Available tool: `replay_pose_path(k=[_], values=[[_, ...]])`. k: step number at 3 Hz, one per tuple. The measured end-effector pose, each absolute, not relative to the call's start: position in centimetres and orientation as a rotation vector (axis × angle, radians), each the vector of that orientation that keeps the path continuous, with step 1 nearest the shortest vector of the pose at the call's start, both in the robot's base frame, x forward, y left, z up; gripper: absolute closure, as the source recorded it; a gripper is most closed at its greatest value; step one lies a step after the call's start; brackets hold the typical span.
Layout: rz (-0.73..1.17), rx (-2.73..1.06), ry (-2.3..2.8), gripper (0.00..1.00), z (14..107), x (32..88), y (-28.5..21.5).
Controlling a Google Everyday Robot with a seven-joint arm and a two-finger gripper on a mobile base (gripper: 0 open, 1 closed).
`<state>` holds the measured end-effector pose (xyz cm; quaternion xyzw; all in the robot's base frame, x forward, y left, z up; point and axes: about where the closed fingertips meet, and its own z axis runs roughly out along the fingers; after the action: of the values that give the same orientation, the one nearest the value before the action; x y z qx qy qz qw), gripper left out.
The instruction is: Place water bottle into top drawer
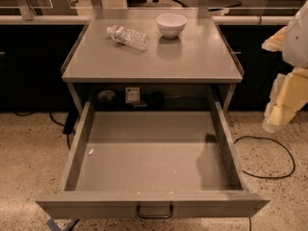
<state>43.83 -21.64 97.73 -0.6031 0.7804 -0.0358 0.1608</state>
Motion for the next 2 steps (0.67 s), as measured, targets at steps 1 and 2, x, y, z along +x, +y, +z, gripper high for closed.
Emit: replay_pose_path(k=[1,2], values=[[-0.102,-1.720,2.224,0.00,97.2,43.8,-21.6],[-0.055,-1.779,2.183,0.00,94.3,45.1,-19.9]])
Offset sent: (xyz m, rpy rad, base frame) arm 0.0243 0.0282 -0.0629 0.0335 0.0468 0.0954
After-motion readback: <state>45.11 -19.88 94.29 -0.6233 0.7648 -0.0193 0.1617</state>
